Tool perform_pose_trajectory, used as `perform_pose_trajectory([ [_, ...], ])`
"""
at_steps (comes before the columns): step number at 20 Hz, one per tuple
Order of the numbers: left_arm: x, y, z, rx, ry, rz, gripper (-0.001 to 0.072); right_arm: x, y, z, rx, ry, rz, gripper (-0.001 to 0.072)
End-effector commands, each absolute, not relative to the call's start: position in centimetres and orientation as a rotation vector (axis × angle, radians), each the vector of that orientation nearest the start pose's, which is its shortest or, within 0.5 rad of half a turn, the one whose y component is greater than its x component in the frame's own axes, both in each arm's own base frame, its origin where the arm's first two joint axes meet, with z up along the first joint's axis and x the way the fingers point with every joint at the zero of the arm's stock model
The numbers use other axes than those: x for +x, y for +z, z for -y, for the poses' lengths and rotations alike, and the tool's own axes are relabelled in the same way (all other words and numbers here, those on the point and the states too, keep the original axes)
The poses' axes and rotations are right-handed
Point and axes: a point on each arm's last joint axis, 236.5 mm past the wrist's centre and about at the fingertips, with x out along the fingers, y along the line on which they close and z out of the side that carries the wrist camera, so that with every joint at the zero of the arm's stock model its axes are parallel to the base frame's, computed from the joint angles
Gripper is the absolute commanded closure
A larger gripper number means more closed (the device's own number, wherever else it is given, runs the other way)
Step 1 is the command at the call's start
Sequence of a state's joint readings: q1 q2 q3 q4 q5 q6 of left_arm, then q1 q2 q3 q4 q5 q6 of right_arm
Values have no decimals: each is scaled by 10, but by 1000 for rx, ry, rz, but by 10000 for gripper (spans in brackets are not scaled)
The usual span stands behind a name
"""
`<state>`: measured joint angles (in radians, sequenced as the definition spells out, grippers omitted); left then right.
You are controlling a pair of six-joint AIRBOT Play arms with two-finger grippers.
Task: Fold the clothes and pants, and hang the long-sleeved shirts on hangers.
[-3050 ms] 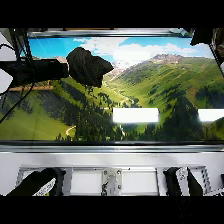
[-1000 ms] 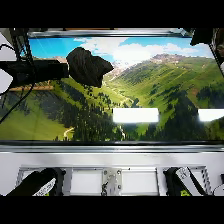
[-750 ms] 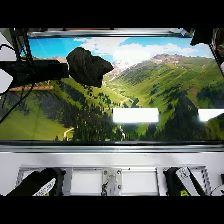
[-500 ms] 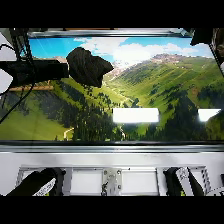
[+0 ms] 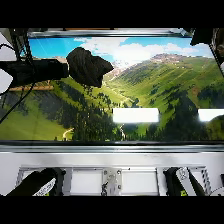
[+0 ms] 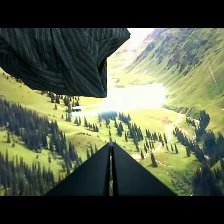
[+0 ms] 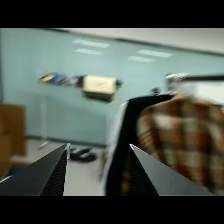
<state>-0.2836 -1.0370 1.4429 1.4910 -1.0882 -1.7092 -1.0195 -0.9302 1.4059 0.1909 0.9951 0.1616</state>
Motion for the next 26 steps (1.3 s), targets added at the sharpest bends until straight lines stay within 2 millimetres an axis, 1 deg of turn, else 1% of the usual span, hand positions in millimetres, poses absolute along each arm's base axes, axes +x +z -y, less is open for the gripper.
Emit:
perform_pose_trajectory([
  [1, 389, 233, 131, -95, -280, -709, 697, 356, 373, 63, -36, 400, -44, 301],
  [2, 389, 233, 131, -95, -280, -710, 696, 365, 349, 42, -63, 437, -134, 301],
  [3, 389, 233, 131, -95, -280, -711, 696, 371, 332, 19, -79, 486, -196, 304],
  [4, 389, 232, 131, -94, -280, -712, 696, 377, 317, -7, -79, 537, -240, 370],
  [5, 389, 232, 131, -94, -280, -712, 696, 379, 303, -37, -85, 605, -278, 389],
  [6, 388, 232, 131, -94, -279, -715, 696, 378, 288, -68, -106, 675, -308, 389],
  [8, 388, 231, 131, -93, -279, -717, 696, 369, 259, -123, -157, 803, -365, 389],
  [9, 388, 231, 131, -93, -279, -717, 696, 362, 246, -145, -185, 856, -392, 389],
  [10, 388, 231, 131, -93, -279, -717, 696, 352, 233, -167, -206, 914, -415, 389],
  [12, 388, 231, 131, -93, -279, -717, 696, 335, 219, -197, -217, 1007, -443, 389],
  [14, 388, 231, 130, -93, -278, -717, 696, 323, 214, -214, -225, 1060, -451, 389],
  [16, 388, 232, 130, -93, -279, -716, 696, 318, 214, -221, -227, 1082, -450, 390],
  [17, 388, 232, 131, -93, -279, -716, 696, 318, 214, -222, -226, 1083, -449, 427],
  [18, 388, 232, 131, -93, -279, -715, 696, 318, 214, -222, -226, 1083, -450, 551],
  [19, 388, 232, 131, -93, -279, -716, 696, 318, 214, -222, -226, 1083, -450, 657],
  [20, 388, 232, 131, -93, -279, -715, 696, 318, 214, -222, -227, 1082, -449, 693],
  [26, 388, 232, 130, -93, -278, -715, 696, 318, 214, -222, -227, 1082, -449, 693],
])
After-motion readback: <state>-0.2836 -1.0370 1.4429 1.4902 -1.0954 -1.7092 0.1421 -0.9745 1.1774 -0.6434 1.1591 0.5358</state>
